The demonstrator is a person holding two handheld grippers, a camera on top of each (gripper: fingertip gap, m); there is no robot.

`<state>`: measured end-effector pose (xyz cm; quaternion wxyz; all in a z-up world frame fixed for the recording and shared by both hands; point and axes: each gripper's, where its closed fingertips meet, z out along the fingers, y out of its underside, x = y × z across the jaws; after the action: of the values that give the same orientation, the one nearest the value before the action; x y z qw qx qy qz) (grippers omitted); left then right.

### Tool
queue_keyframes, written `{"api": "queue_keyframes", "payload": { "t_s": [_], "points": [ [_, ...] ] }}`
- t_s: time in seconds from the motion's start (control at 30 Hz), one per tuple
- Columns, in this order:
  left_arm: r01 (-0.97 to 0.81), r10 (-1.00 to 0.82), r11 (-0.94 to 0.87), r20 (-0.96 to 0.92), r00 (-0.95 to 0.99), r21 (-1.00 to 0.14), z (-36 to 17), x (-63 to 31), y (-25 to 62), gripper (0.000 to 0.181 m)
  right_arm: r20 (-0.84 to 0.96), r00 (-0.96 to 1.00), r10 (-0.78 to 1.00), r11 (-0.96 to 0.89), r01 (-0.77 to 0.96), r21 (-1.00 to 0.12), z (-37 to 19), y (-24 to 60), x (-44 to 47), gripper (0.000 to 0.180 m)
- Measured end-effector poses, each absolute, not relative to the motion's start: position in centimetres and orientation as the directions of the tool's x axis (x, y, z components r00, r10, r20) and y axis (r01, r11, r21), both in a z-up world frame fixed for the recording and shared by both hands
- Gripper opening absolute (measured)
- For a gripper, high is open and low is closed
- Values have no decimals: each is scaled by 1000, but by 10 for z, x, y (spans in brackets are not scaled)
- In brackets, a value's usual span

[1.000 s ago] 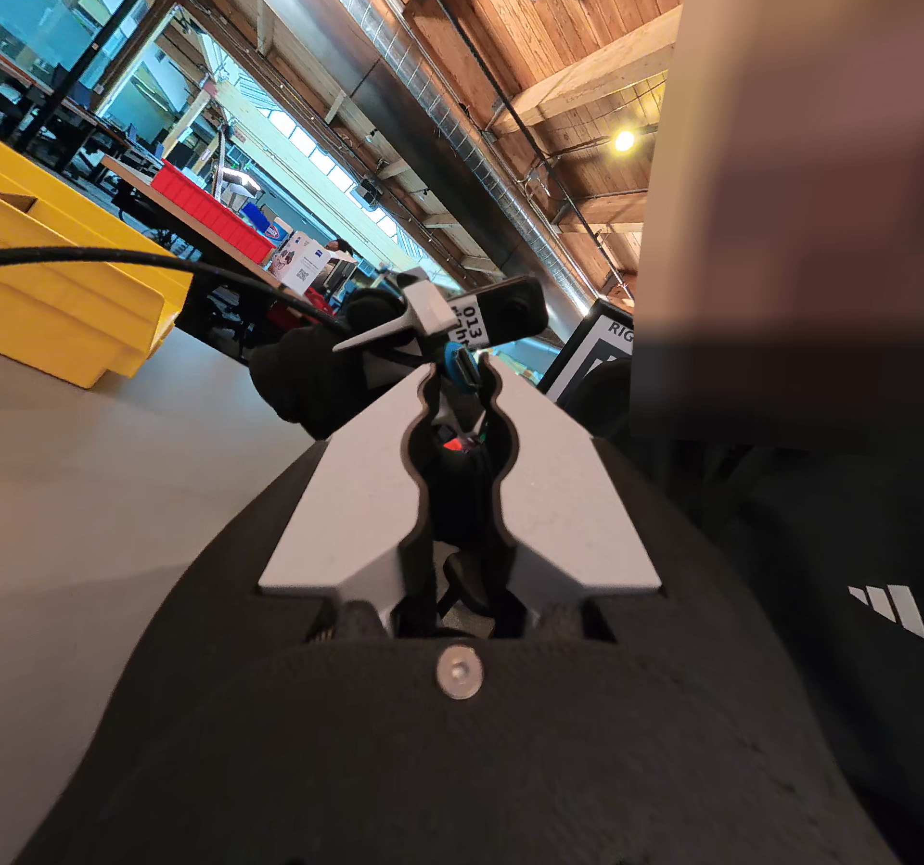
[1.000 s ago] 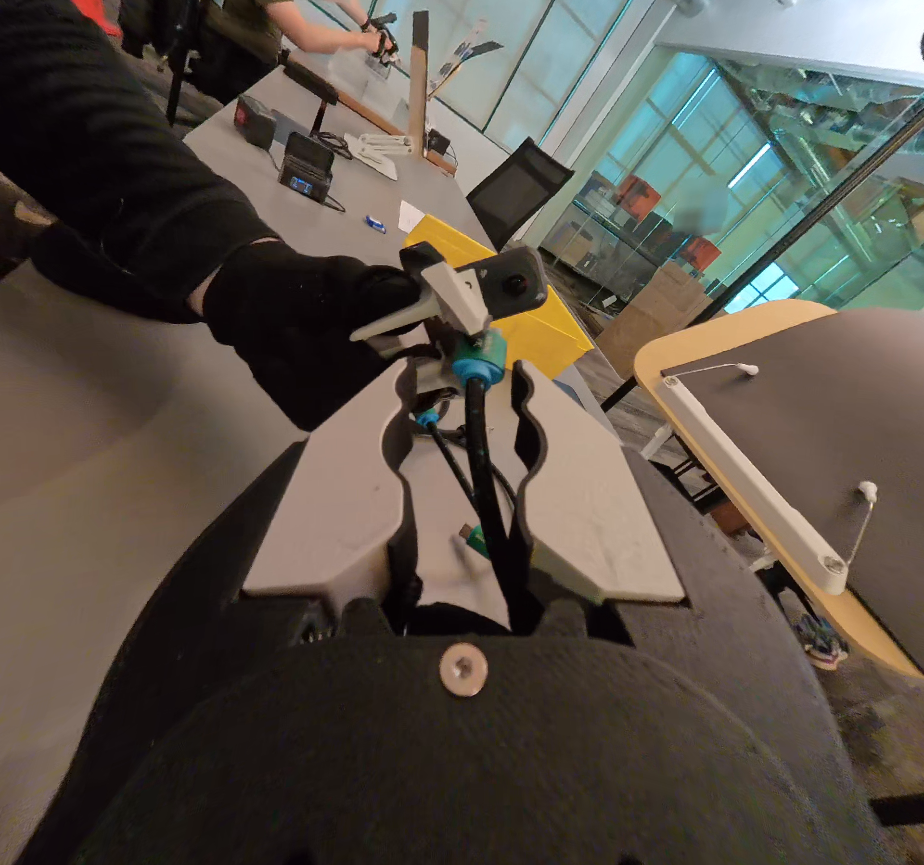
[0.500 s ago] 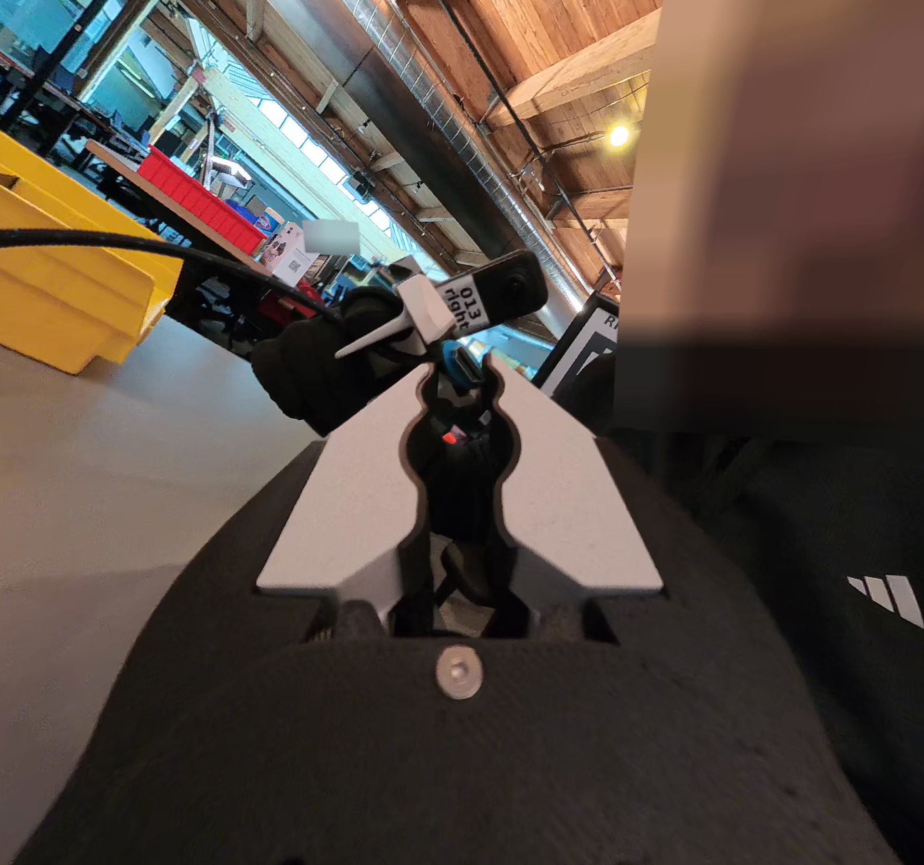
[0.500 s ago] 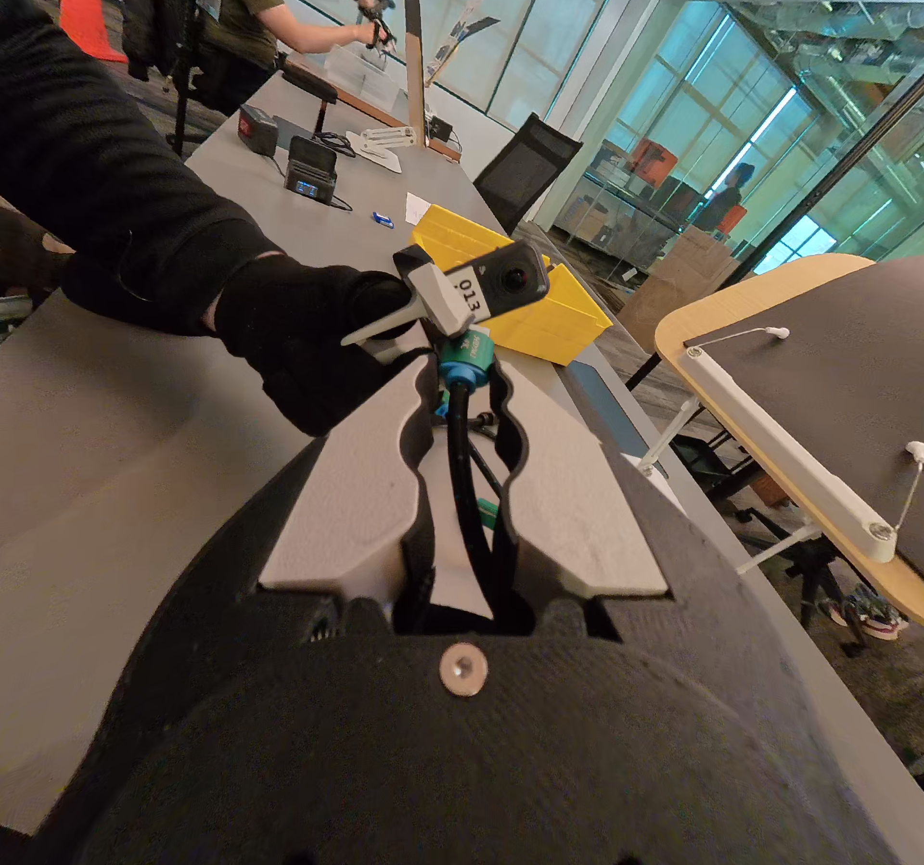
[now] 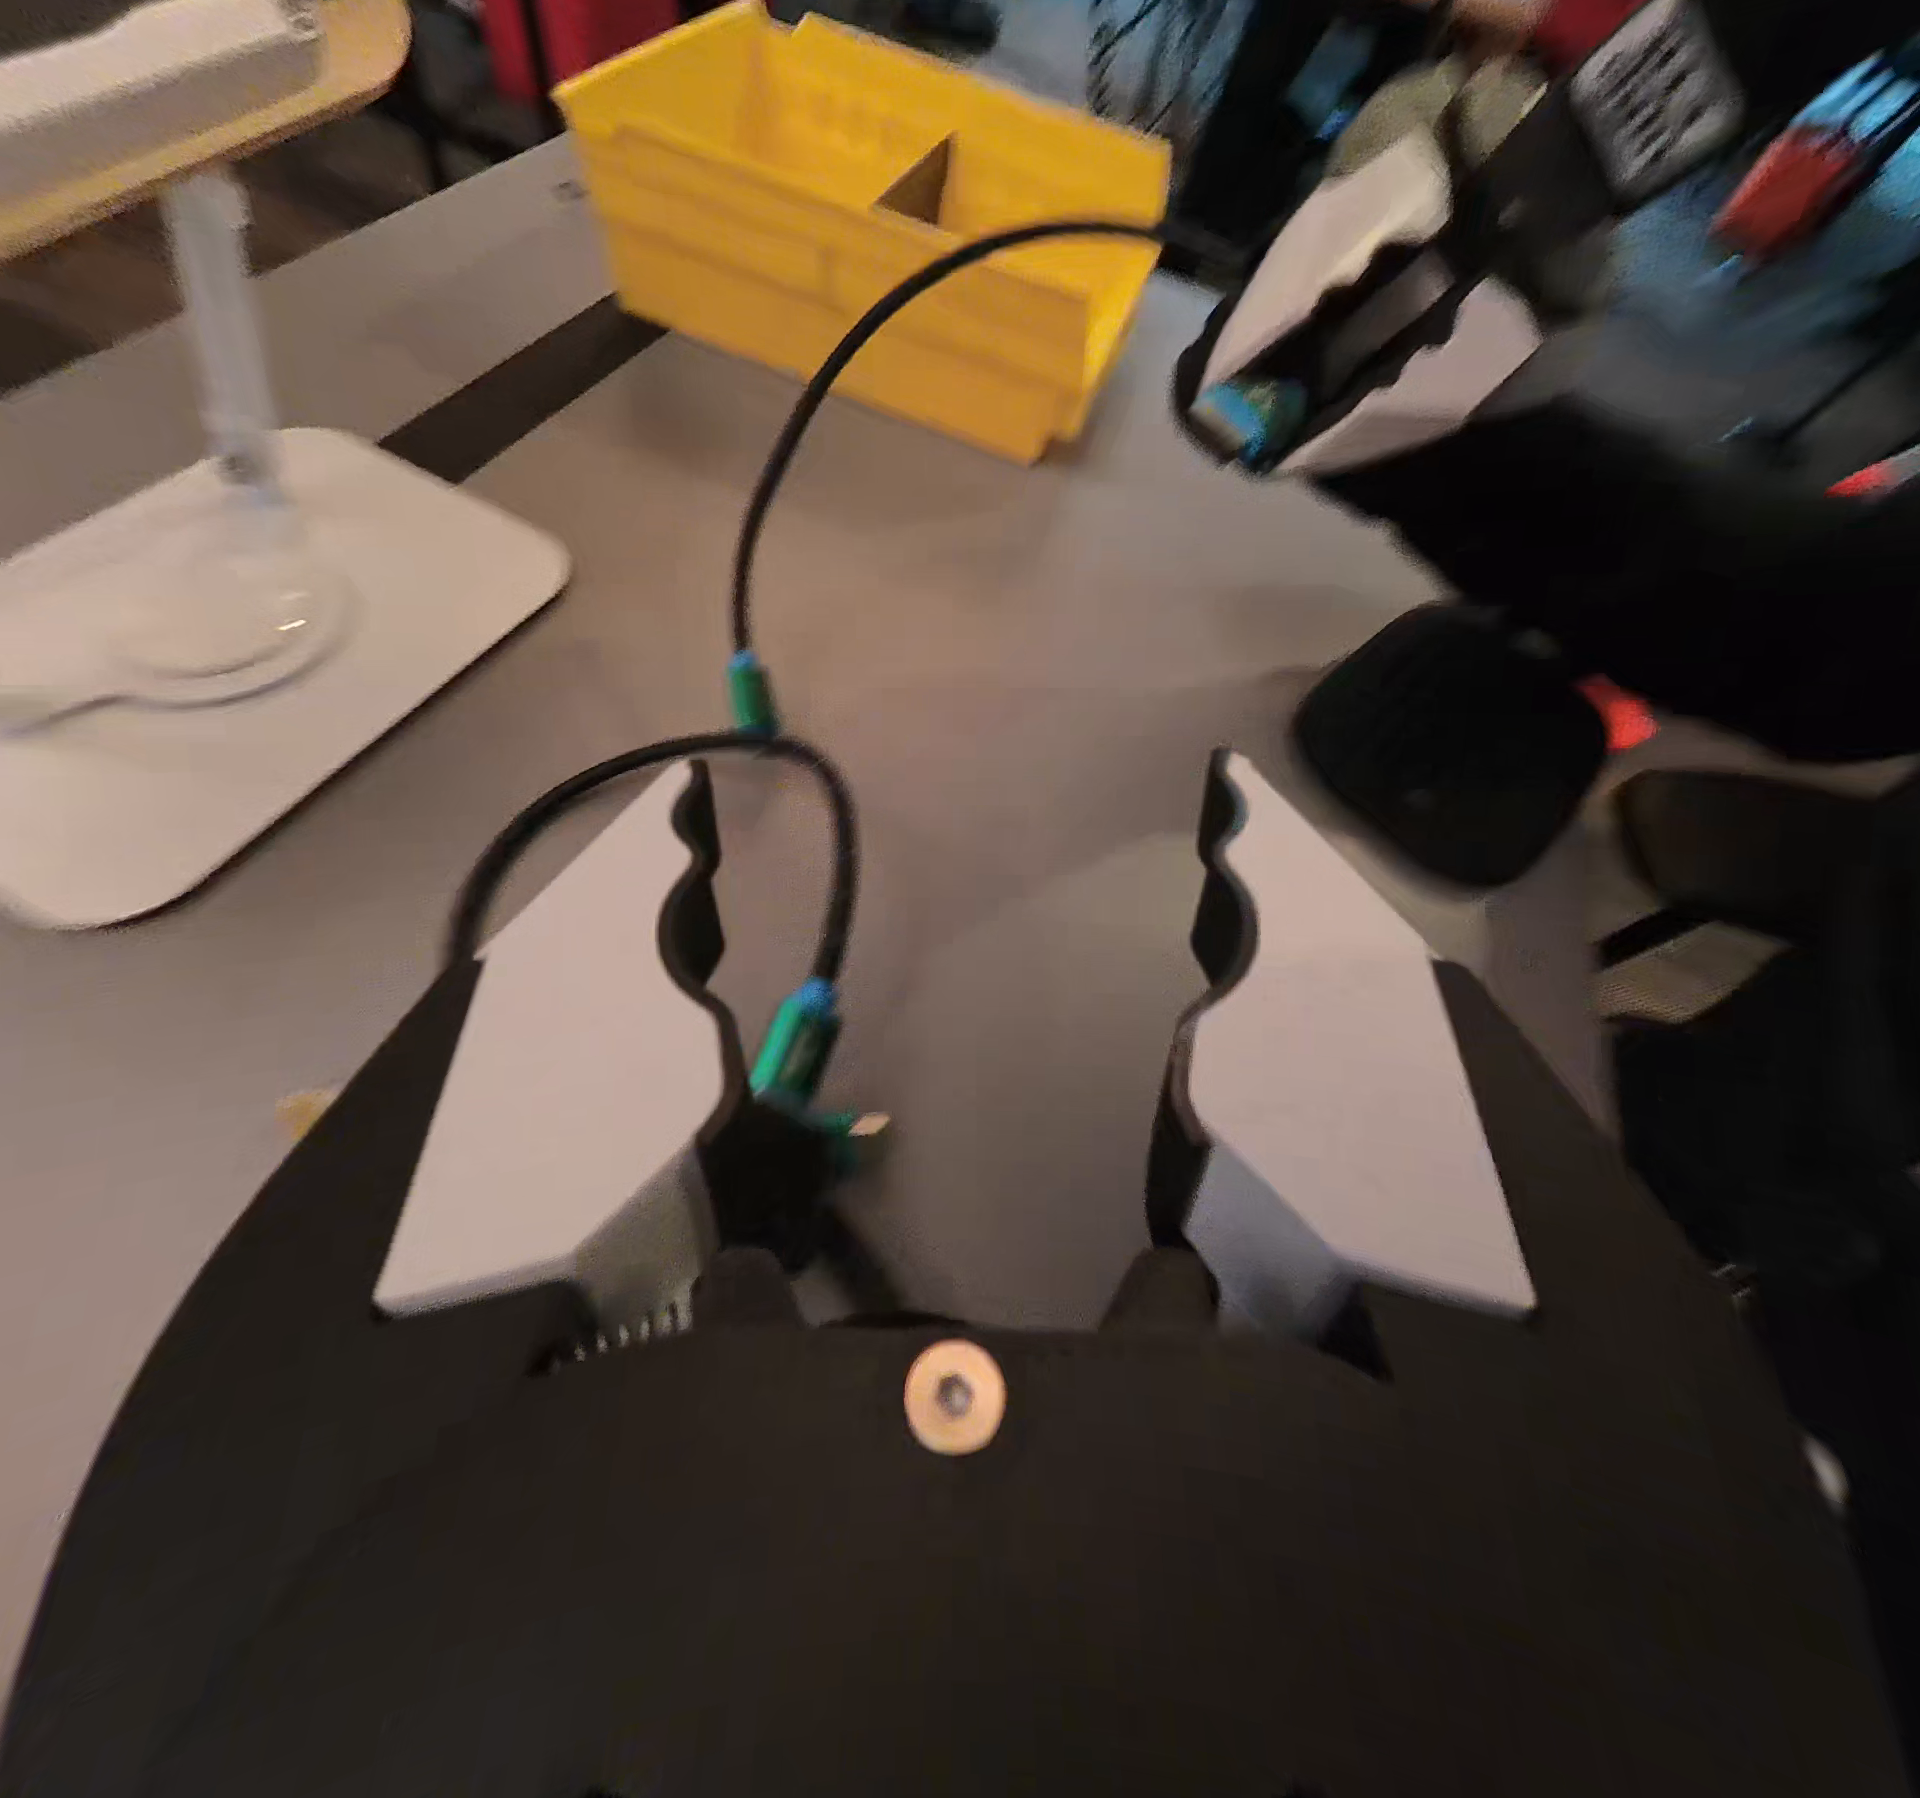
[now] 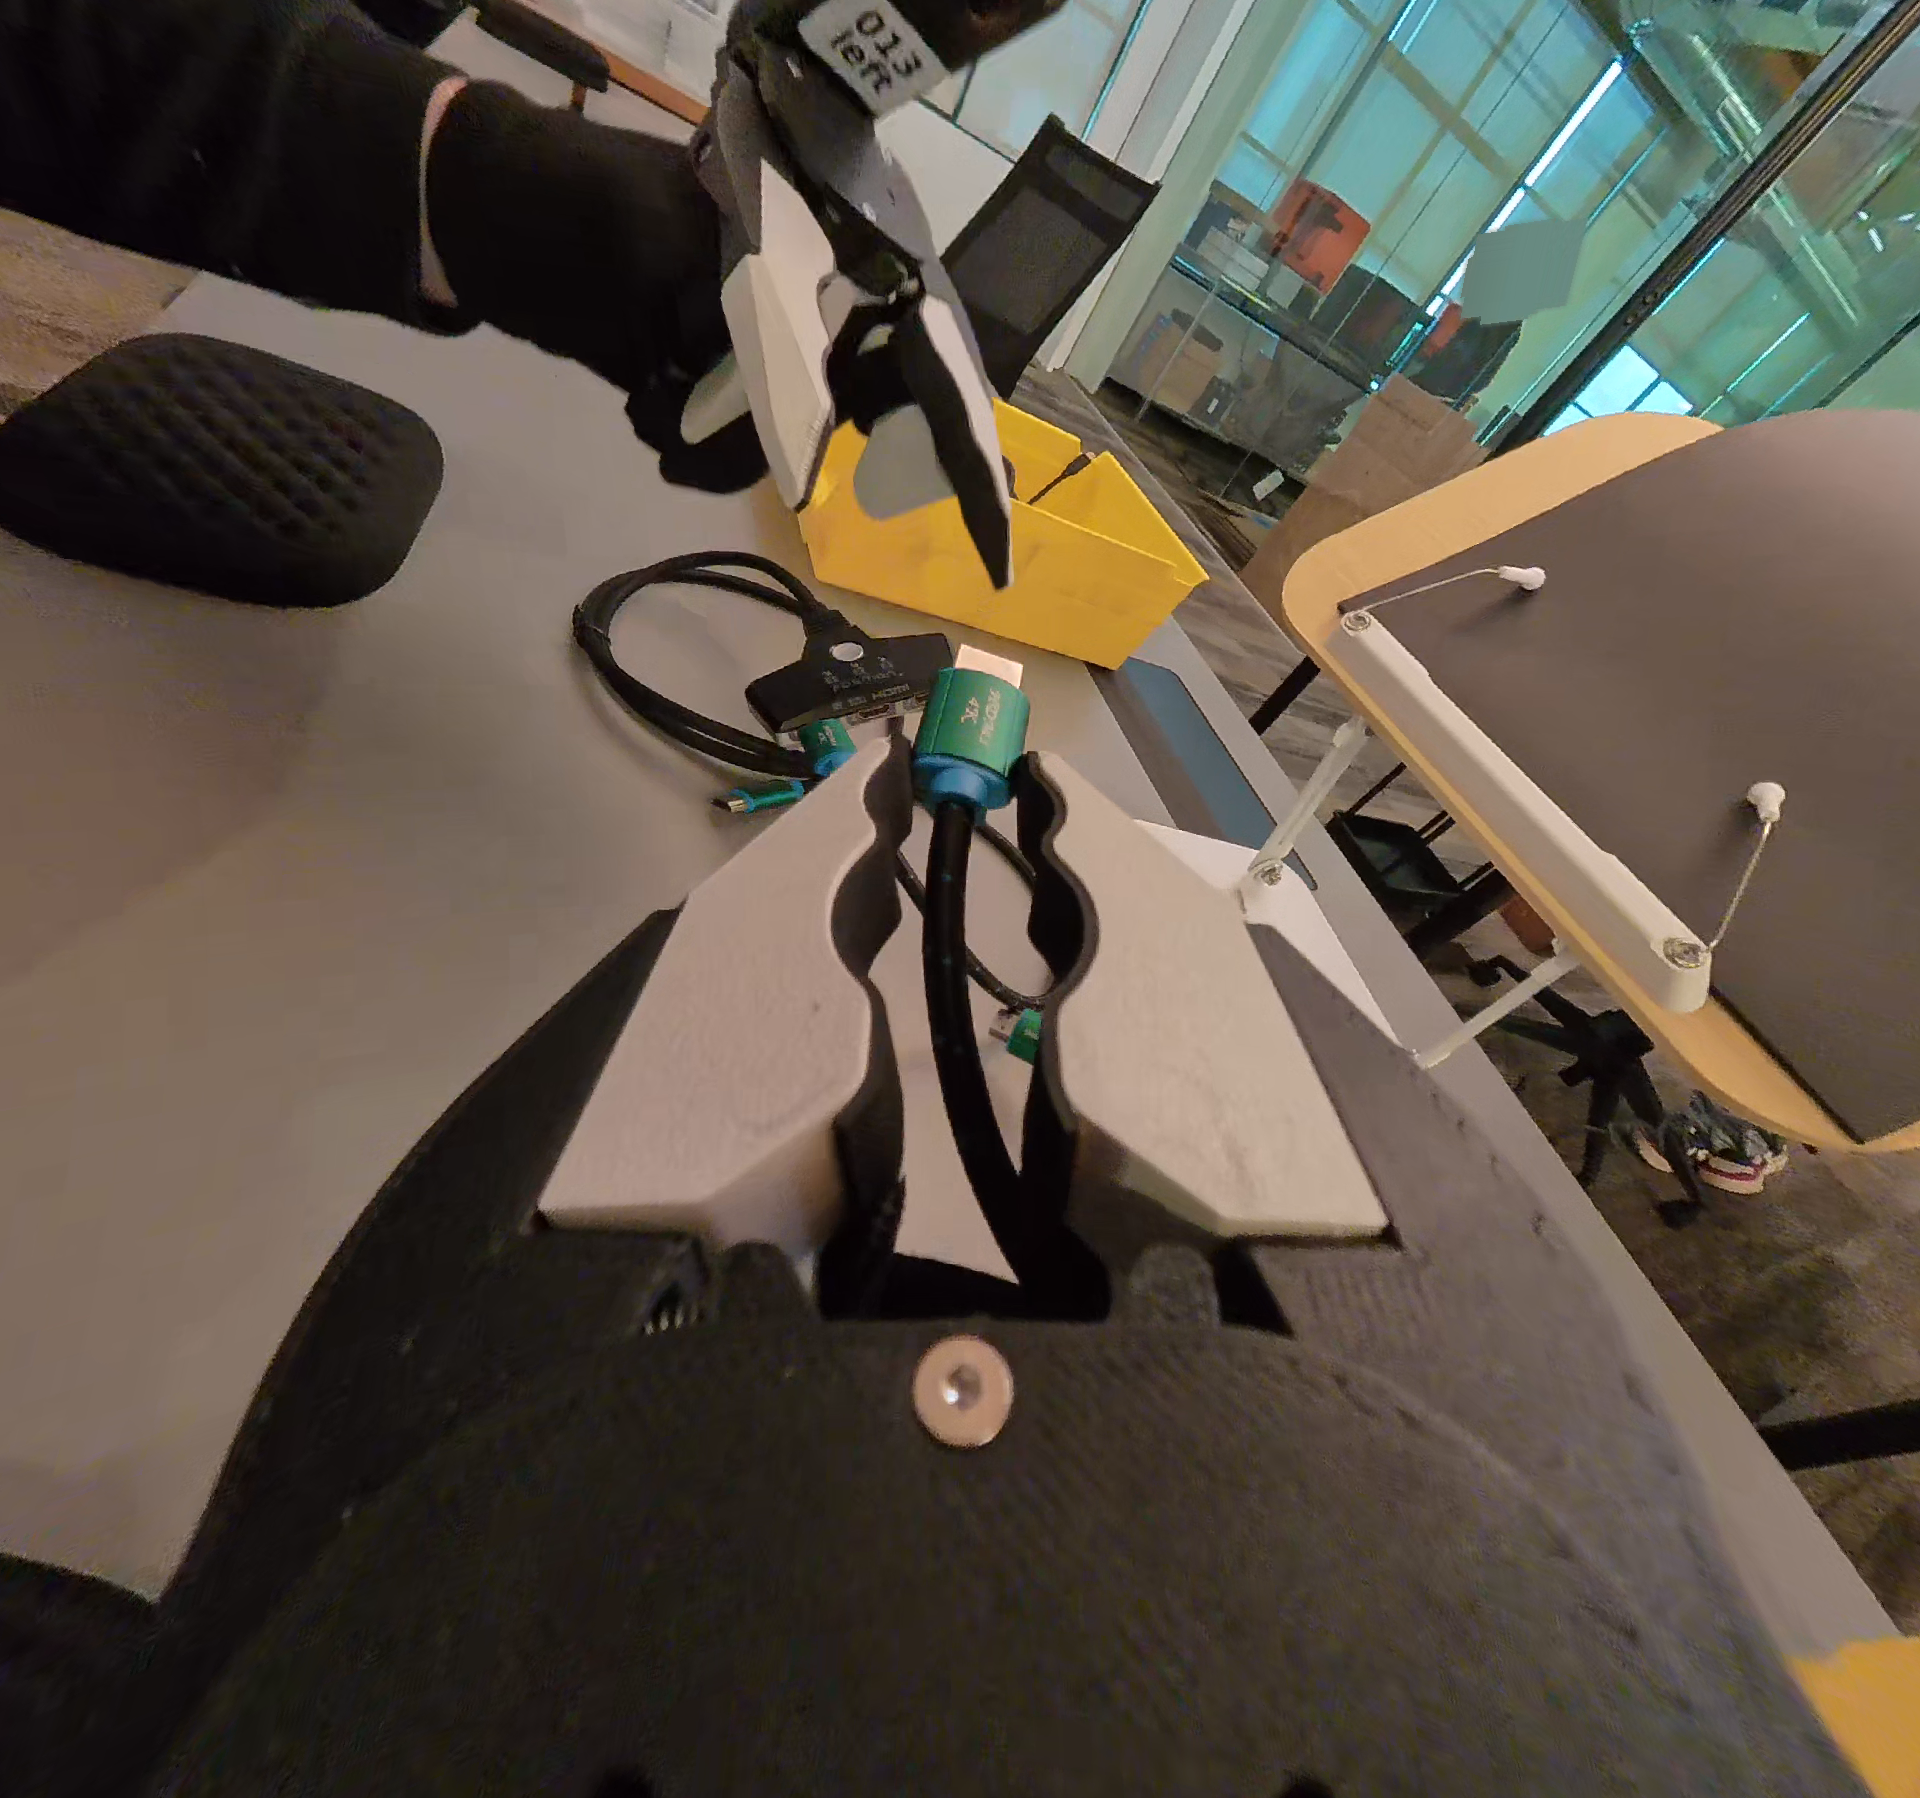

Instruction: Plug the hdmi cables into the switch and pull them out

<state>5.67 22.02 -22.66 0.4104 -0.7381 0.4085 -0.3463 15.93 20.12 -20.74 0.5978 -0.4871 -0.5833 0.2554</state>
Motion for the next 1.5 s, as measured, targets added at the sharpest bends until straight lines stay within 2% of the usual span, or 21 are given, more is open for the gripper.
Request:
{"api": "queue_keyframes", "payload": {
  "t_s": [0.13, 0.27, 0.33, 0.5, 0.8, 1.2, 1.5],
  "points": [
    [-602, -849, -263, -115, 515, -754, -270, 7, 237, 118, 447, 184, 875, 392, 270, -879, -213, 204, 157, 18],
    [-732, -842, -314, -178, 509, -605, -322, -18, 236, 143, 435, 181, 882, 380, 273, -884, -219, 206, 155, 19],
    [-755, -839, -349, -175, 516, -555, -344, -26, 236, 147, 432, 176, 885, 376, 278, -884, -221, 207, 154, 18],
    [-749, -832, -409, -124, 541, -522, -372, -24, 237, 134, 428, 170, 888, 371, 287, -883, -225, 209, 153, 18],
    [-730, -820, -439, -99, 563, -523, -384, -18, 244, 95, 453, 140, 881, 395, 311, -864, -228, 211, 145, 18],
    [-785, -895, -349, -66, 441, -512, -365, -9, 233, 93, 529, 64, 847, 468, 384, -796, -227, 223, 132, 18],
    [-800, -935, -297, -10, 353, -521, -341, 2, 229, 93, 556, -52, 829, 533, 374, -759, -220, 238, 94, 18]
  ]
}}
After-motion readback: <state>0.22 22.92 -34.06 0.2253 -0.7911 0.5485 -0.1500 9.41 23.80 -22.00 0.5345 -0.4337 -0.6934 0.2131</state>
